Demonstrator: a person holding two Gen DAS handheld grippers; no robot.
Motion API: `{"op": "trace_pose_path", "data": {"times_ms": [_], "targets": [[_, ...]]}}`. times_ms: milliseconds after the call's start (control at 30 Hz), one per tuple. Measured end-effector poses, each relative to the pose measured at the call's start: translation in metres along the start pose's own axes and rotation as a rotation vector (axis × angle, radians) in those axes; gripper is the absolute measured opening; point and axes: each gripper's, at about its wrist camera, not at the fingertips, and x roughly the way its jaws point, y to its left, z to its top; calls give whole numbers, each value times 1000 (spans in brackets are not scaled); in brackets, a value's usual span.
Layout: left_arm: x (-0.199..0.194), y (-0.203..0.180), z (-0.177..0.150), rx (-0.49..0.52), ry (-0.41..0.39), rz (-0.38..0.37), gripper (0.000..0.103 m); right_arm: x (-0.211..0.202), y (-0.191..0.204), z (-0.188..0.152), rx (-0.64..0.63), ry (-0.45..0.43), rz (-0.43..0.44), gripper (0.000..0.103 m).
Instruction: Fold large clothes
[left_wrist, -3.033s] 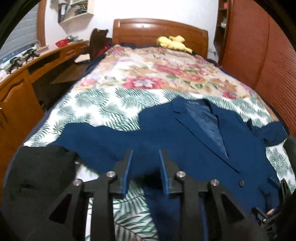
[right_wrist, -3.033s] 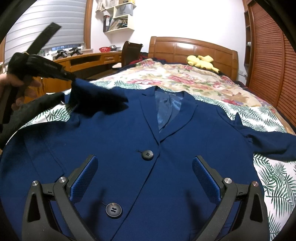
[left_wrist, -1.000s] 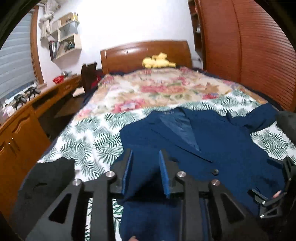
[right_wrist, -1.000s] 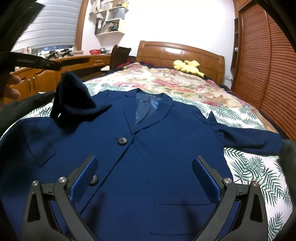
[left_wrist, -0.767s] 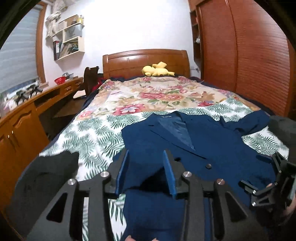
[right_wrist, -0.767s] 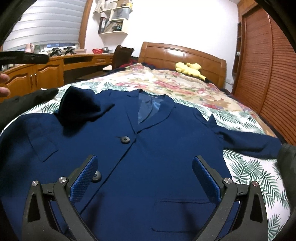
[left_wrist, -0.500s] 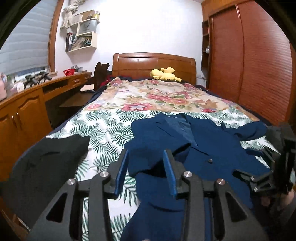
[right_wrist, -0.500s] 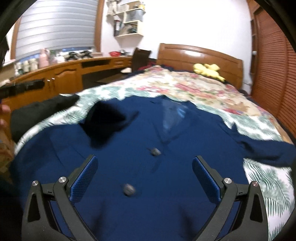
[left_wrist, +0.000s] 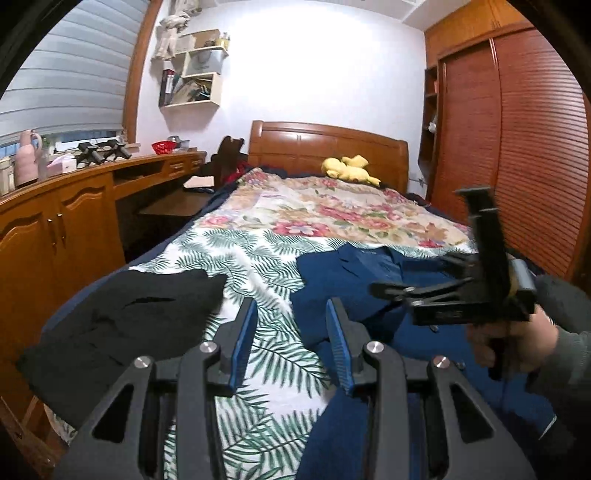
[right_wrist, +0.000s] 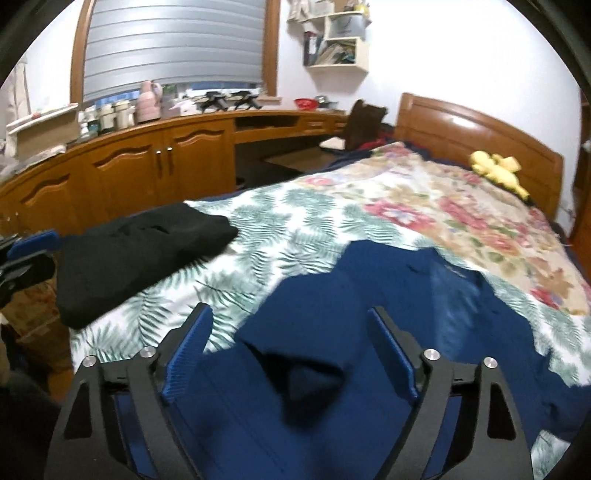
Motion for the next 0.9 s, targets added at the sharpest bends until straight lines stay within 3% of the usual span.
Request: {"op": "trace_pose_path", "data": {"times_ms": [200, 367, 600, 700, 733, 767, 833, 900], "targets": [[-10, 18, 2, -16, -7, 28, 37, 61, 16, -9, 7, 165, 59, 77], [-15, 20, 2, -16, -21, 42, 37, 103, 24, -33, -7, 315, 34, 74], [-12, 13, 1, -4, -4, 33, 37, 121, 13, -41, 45, 380, -35, 70], [-10, 7, 1, 12, -1, 29, 37, 127, 11, -39, 58, 387, -62, 59], [-9, 4, 1, 19, 3, 26, 37, 128, 10, -38, 63, 384, -61, 48], [-8, 3, 1, 24, 4, 23, 37, 126, 9, -36, 76, 371, -61, 27], [-7, 0, 0, 32, 7, 21, 37, 123, 5, -31, 89, 342, -74, 9], [-5, -3, 0, 35, 10, 14, 37, 109, -2, -27, 110, 284, -75, 6]]}}
